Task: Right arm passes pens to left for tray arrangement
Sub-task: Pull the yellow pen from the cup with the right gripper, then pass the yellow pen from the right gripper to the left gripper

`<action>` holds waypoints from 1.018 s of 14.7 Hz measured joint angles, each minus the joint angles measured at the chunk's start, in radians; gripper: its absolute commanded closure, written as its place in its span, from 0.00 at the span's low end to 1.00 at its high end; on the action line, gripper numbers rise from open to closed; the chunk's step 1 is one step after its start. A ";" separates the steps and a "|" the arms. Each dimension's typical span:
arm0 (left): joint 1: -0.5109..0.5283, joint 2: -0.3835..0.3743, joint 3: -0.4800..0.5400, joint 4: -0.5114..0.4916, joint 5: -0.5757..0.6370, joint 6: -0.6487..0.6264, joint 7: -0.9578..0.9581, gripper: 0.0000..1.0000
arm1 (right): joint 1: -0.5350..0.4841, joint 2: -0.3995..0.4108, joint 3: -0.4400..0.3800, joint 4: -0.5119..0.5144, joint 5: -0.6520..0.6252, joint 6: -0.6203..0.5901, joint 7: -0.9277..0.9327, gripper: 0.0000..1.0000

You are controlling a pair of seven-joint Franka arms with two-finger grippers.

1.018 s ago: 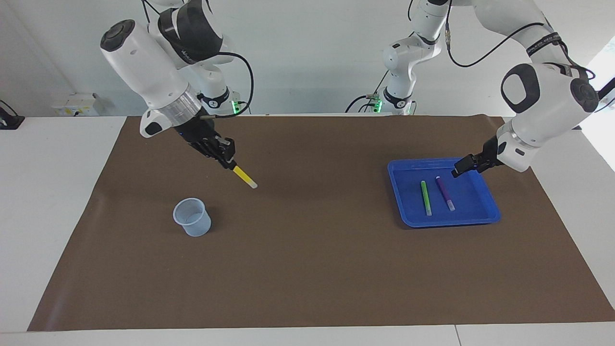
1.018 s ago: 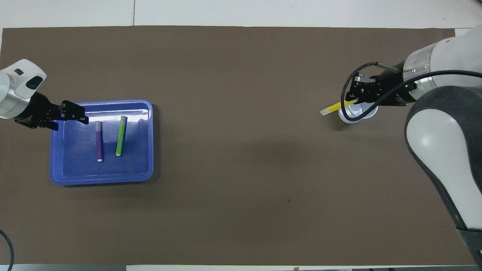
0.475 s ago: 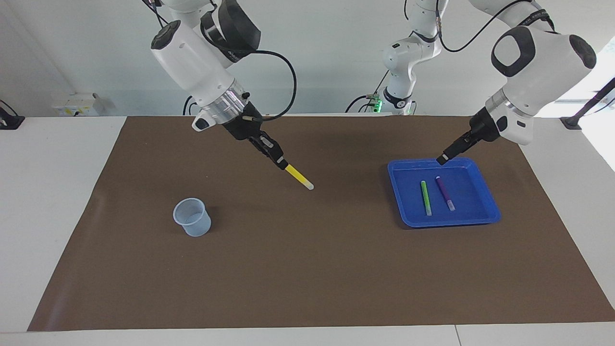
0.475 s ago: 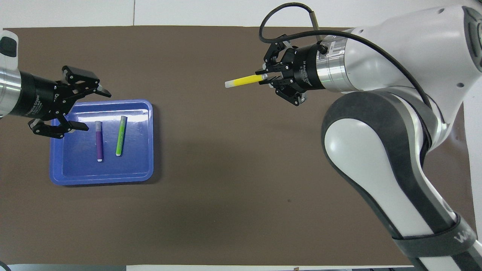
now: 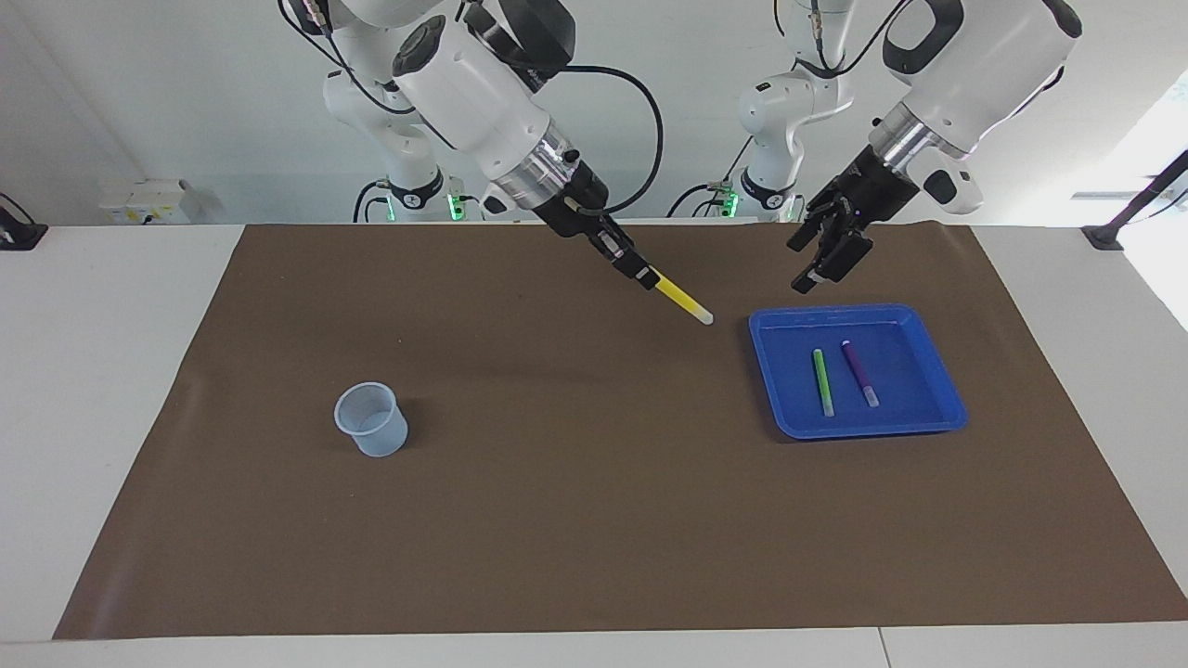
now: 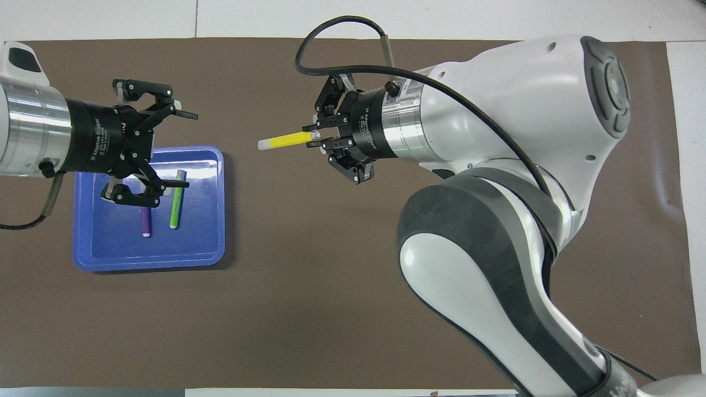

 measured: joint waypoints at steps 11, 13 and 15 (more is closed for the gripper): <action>-0.099 -0.161 -0.002 -0.290 -0.273 0.336 -0.243 0.00 | 0.002 0.003 0.058 0.001 0.000 0.002 0.056 1.00; -0.101 -0.163 -0.002 -0.307 -0.298 0.338 -0.194 0.00 | 0.002 0.003 0.059 0.001 0.000 0.002 0.056 1.00; -0.101 -0.163 -0.001 -0.321 -0.301 0.340 -0.180 0.00 | 0.002 0.003 0.059 0.001 0.000 0.002 0.056 1.00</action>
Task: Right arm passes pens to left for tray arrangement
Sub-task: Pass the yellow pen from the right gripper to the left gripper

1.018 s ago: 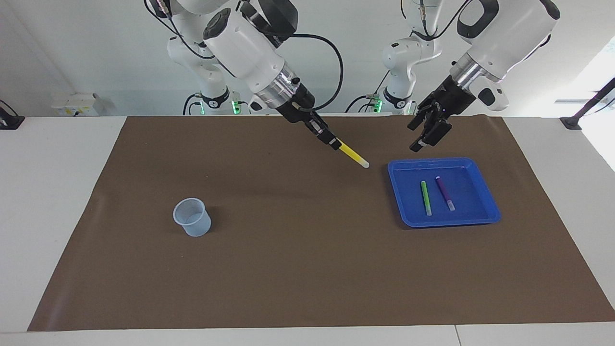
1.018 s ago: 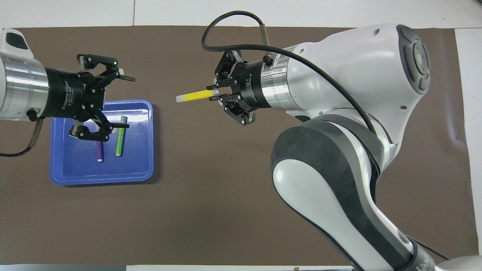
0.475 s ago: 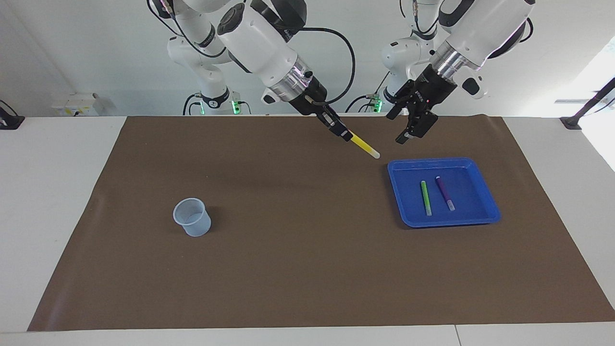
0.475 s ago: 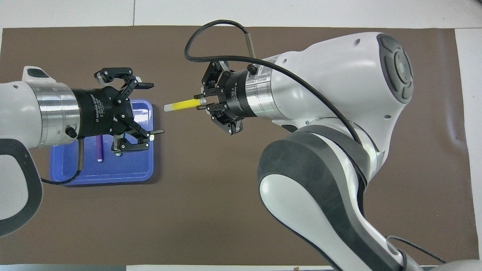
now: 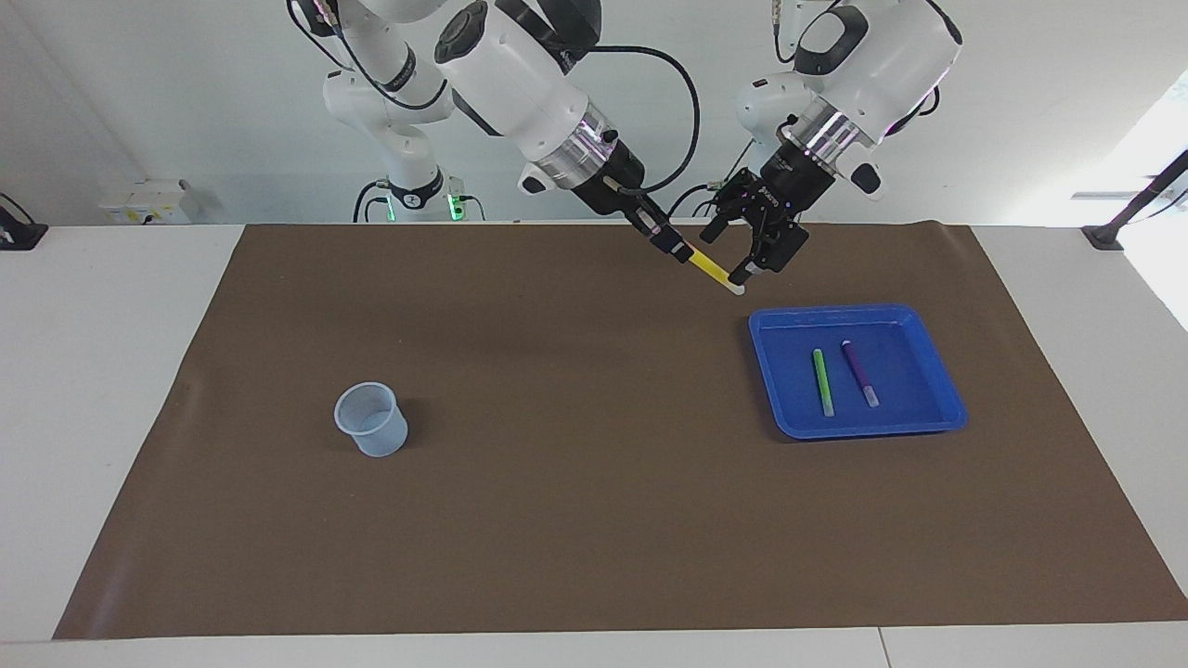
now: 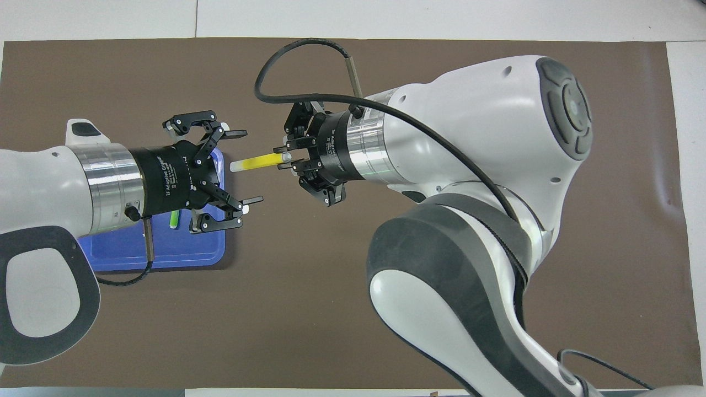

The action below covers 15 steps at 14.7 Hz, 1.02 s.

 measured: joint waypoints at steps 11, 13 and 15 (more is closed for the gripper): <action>0.000 0.000 0.001 -0.013 -0.084 0.051 0.112 0.33 | 0.001 0.000 0.011 0.000 -0.008 0.022 0.000 1.00; 0.000 0.000 0.001 -0.015 -0.085 0.051 0.117 0.49 | 0.001 0.000 0.011 0.000 -0.009 0.022 0.000 1.00; 0.000 0.000 0.001 -0.016 -0.085 0.051 0.120 0.57 | 0.001 0.000 0.011 0.000 -0.010 0.022 0.000 1.00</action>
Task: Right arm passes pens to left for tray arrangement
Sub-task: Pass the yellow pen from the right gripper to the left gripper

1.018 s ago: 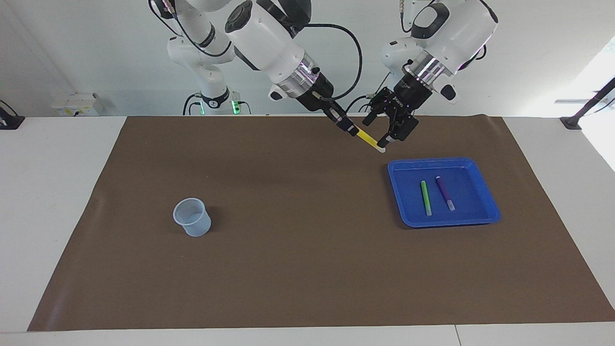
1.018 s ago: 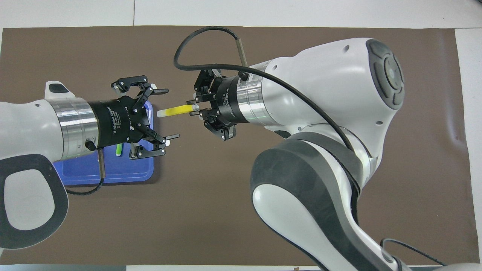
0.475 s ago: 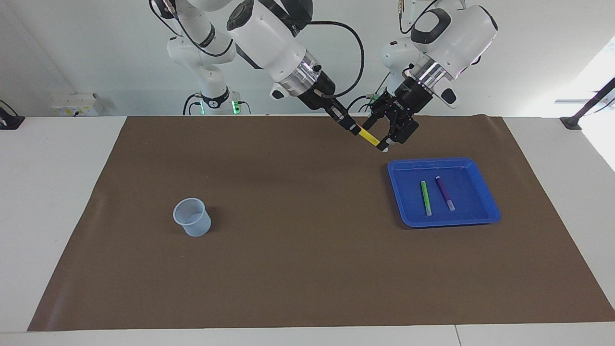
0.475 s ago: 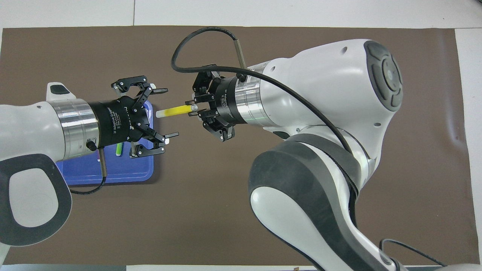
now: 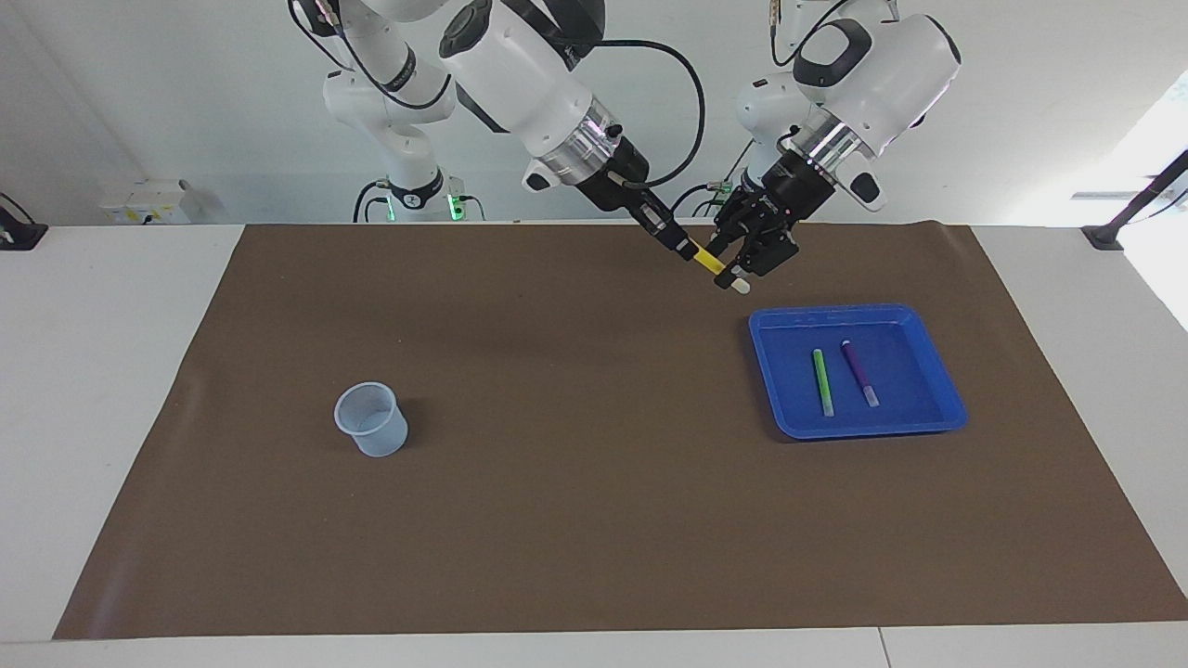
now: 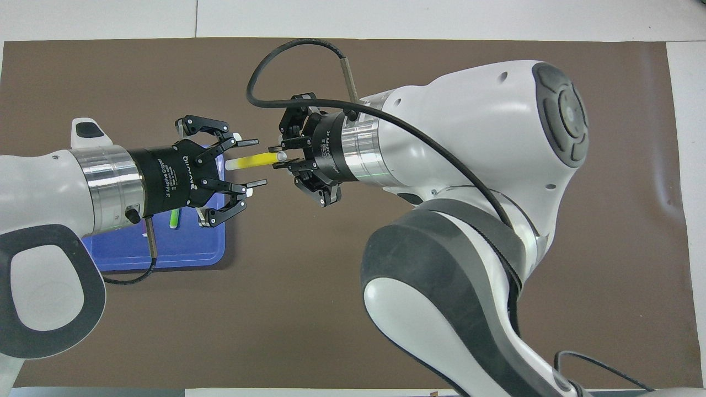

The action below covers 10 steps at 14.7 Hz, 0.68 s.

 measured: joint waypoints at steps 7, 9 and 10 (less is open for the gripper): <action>0.001 0.000 0.002 -0.001 -0.001 0.006 0.021 1.00 | 0.002 0.000 0.000 0.000 -0.001 0.000 0.000 1.00; 0.001 0.000 0.002 -0.001 -0.001 0.009 0.027 1.00 | 0.002 0.001 0.000 0.000 -0.001 0.002 0.000 1.00; 0.001 0.000 0.002 -0.001 -0.001 0.010 0.028 1.00 | 0.003 0.001 0.000 0.000 -0.002 0.003 0.000 1.00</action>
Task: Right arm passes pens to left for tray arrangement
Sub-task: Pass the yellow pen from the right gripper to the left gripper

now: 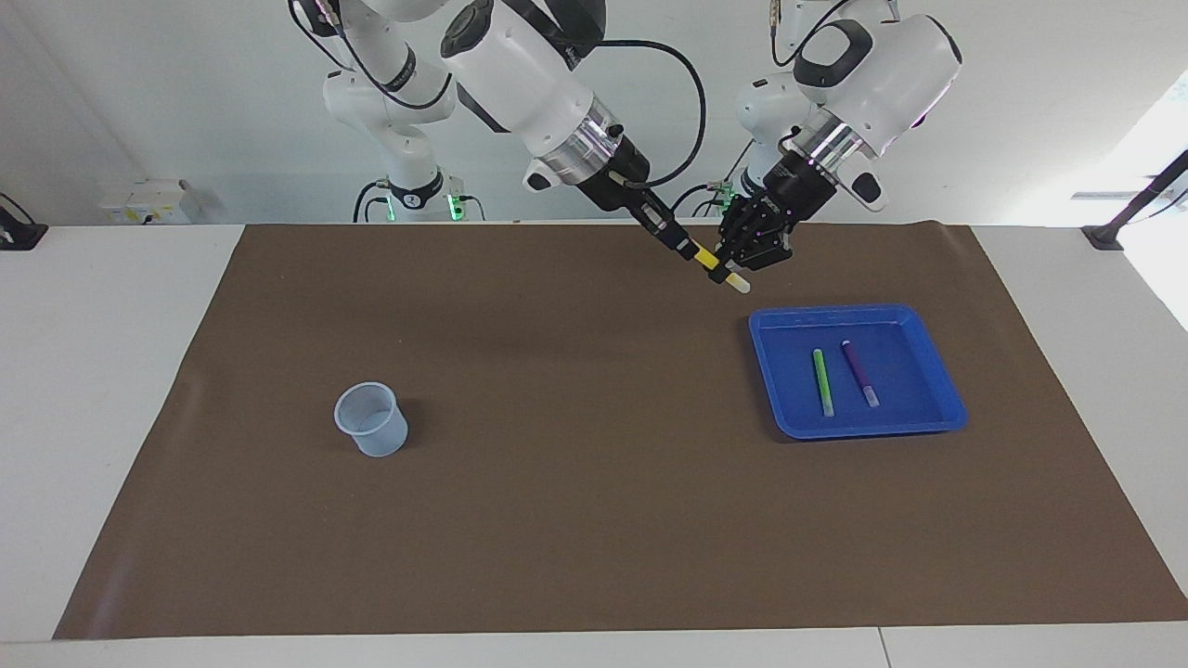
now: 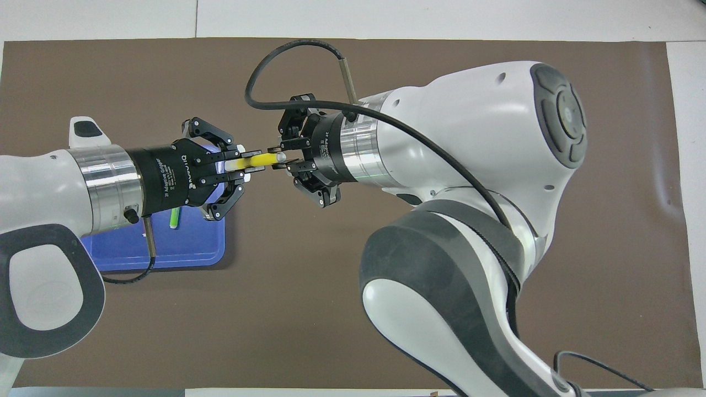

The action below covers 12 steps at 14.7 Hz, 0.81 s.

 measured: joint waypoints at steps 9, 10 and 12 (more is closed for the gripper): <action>0.004 0.000 0.007 0.000 -0.001 0.003 0.010 1.00 | 0.000 0.003 -0.005 0.000 -0.025 0.004 0.000 0.00; 0.005 0.000 0.008 0.000 -0.001 0.003 0.010 1.00 | 0.000 0.003 -0.008 0.000 -0.061 0.000 0.000 0.00; 0.015 0.000 0.010 0.000 -0.001 0.003 0.024 1.00 | 0.001 0.003 -0.025 -0.003 -0.137 -0.022 -0.019 0.00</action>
